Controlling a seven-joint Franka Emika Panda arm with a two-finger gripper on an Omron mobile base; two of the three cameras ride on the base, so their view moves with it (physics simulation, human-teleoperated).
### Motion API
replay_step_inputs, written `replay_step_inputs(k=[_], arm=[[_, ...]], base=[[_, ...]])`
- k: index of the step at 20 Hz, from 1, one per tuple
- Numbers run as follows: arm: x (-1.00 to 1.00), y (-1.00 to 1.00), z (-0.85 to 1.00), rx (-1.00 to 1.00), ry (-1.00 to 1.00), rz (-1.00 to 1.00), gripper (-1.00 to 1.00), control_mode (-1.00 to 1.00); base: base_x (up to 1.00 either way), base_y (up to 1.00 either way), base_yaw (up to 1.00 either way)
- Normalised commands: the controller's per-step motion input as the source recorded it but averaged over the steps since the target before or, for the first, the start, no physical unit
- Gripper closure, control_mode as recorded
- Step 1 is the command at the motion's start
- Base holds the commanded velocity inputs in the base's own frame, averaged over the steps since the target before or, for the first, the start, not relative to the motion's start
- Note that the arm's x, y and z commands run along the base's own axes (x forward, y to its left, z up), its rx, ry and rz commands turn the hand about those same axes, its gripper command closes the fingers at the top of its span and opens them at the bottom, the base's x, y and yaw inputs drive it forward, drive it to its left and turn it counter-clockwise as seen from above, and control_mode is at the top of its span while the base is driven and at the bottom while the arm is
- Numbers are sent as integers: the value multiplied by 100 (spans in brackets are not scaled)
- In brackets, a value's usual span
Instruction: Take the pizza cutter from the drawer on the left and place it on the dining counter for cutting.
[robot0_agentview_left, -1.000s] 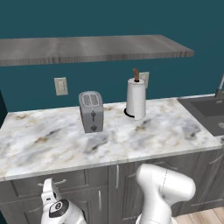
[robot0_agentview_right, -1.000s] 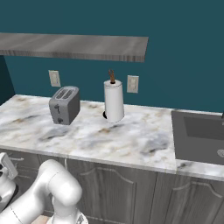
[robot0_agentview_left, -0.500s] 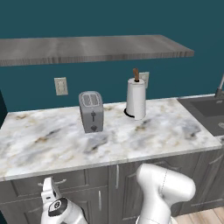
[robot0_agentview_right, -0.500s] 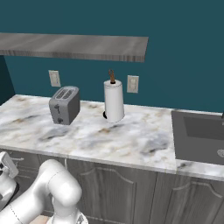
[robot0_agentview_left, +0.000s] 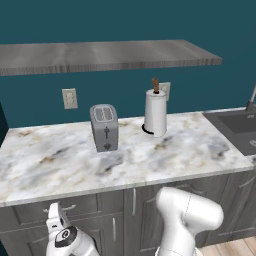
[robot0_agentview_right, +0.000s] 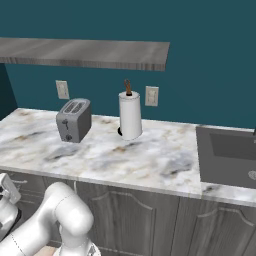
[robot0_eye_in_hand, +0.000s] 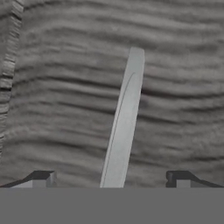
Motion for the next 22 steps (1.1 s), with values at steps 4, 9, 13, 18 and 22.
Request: replay_step_inputs(k=[4,9,13,18,22], arm=[[0,0,0,0,0,0,-100,-100],[0,0,0,0,0,0,100,-100],[0,0,0,0,0,0,100,-100],[0,0,0,0,0,0,100,-100],[0,0,0,0,0,0,100,-100]], base=[[0,0,0],[0,0,0],[0,0,0],[0,0,0],[0,0,0]])
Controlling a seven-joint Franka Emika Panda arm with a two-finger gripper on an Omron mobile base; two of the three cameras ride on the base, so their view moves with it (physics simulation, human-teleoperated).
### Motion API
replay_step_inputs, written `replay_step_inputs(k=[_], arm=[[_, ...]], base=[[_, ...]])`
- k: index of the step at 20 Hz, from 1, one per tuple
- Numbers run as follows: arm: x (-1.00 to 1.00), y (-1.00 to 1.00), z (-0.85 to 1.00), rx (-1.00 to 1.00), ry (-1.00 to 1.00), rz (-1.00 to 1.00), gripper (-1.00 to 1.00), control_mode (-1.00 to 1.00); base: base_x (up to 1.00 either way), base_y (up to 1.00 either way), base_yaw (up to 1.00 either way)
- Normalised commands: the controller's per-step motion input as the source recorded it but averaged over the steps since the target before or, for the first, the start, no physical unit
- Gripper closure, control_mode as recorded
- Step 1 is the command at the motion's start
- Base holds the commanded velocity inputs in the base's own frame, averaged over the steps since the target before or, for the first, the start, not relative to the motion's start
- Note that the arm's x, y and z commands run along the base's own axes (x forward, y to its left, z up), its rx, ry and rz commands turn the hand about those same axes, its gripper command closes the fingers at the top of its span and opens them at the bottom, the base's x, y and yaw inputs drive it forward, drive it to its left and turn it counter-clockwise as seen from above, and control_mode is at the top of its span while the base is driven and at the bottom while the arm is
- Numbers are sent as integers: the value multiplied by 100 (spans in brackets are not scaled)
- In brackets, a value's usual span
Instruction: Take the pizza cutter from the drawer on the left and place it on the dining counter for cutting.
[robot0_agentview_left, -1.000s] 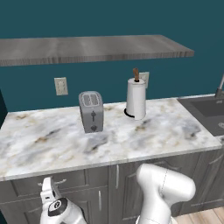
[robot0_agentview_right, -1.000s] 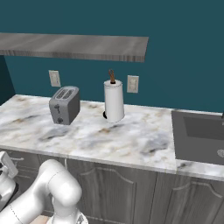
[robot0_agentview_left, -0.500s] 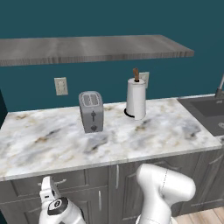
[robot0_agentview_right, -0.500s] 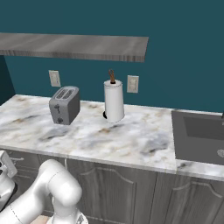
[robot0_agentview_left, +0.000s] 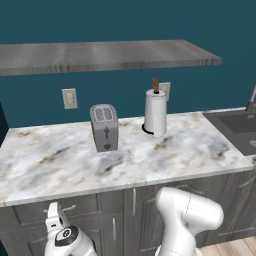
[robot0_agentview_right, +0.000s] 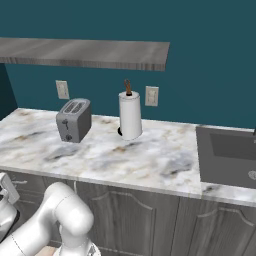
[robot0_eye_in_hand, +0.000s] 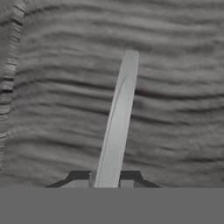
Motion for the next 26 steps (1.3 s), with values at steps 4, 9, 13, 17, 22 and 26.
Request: replay_step_inputs(k=[4,9,13,17,22,26], arm=[[0,0,0,0,0,0,100,-100],[0,0,0,0,0,0,100,-100],[-19,0,0,0,3,0,100,-100],[-33,0,-2,0,5,0,100,-100],[-41,0,-9,0,8,0,100,-100],[-46,0,-13,0,13,0,100,-100]], base=[[0,0,0],[0,0,0],[0,0,0],[0,0,0],[0,0,0],[0,0,0]])
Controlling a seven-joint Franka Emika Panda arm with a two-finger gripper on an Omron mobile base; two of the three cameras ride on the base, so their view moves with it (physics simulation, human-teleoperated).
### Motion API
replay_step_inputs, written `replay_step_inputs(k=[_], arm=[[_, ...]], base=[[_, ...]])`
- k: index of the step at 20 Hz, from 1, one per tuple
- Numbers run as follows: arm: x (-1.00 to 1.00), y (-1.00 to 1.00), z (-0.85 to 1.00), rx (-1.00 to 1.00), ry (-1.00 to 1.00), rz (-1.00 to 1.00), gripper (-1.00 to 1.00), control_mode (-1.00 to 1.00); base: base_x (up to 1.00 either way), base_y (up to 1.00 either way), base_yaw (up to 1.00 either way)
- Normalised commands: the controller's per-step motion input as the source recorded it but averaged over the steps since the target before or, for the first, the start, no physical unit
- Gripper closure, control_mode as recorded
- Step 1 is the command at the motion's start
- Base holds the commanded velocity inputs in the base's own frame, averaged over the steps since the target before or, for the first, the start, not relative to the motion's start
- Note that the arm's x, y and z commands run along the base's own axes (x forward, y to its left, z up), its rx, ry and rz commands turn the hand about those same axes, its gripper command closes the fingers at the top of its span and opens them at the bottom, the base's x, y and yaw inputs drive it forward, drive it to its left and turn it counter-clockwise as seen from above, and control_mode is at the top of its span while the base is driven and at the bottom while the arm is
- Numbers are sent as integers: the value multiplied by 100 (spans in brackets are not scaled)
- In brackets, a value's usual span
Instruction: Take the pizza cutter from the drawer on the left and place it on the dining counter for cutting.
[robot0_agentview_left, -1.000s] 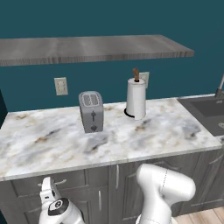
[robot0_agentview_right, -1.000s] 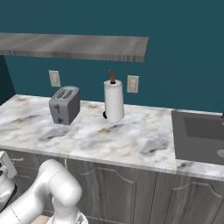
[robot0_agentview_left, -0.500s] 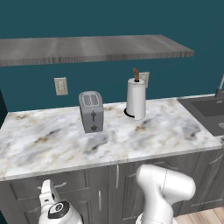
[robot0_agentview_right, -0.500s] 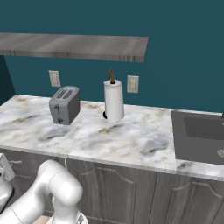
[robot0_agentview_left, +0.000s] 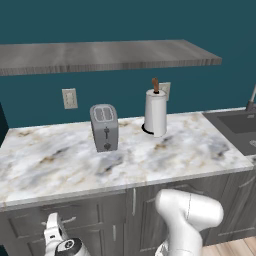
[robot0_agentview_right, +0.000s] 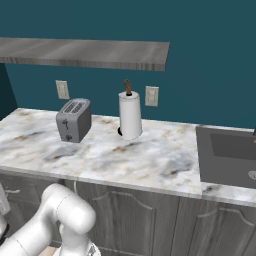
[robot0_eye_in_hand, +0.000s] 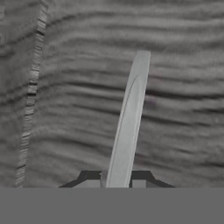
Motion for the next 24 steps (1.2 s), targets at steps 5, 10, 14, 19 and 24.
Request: replay_step_inputs(k=[5,10,14,19,24], arm=[[-49,0,-22,0,16,0,100,-100],[-54,0,-29,0,14,0,100,-100],[-49,0,-27,0,5,0,100,-100],[-53,0,-21,0,0,0,100,-100],[-59,1,-19,0,0,0,100,-100]], base=[[0,0,0],[0,0,0],[0,0,0],[0,0,0],[0,0,0]])
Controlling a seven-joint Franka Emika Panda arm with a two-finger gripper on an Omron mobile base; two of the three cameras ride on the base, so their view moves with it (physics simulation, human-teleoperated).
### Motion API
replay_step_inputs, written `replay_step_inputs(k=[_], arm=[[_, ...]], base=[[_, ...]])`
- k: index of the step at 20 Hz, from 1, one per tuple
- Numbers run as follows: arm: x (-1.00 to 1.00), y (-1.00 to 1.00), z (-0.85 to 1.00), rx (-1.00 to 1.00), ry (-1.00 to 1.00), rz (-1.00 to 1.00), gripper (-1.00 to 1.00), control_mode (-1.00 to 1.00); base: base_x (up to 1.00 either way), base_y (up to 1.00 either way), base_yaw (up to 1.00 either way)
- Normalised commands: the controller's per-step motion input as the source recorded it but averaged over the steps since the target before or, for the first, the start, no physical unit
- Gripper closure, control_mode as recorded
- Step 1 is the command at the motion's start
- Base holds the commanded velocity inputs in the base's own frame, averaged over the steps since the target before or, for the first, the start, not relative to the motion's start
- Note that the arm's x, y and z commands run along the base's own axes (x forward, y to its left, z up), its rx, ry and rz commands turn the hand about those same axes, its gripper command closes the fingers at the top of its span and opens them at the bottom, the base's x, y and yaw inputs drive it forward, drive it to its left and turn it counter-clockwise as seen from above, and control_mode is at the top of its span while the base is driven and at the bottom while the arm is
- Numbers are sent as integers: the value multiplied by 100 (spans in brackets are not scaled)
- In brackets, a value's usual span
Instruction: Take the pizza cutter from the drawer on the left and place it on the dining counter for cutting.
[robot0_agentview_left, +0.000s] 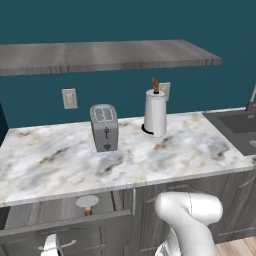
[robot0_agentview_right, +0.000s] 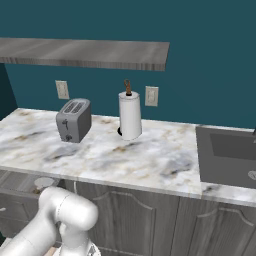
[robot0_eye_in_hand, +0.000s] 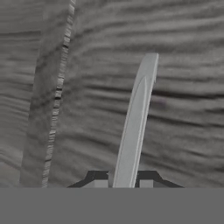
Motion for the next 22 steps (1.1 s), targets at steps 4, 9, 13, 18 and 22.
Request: replay_step_inputs(k=[4,9,13,18,22], arm=[[-62,0,-18,0,0,0,100,-100],[-63,0,-16,0,3,0,100,-100],[-60,1,-21,0,4,0,100,-100],[-54,1,-18,0,5,0,100,-100],[-55,0,-15,0,5,0,100,-100]], base=[[0,0,0],[0,0,0],[0,0,0],[0,0,0],[0,0,0]])
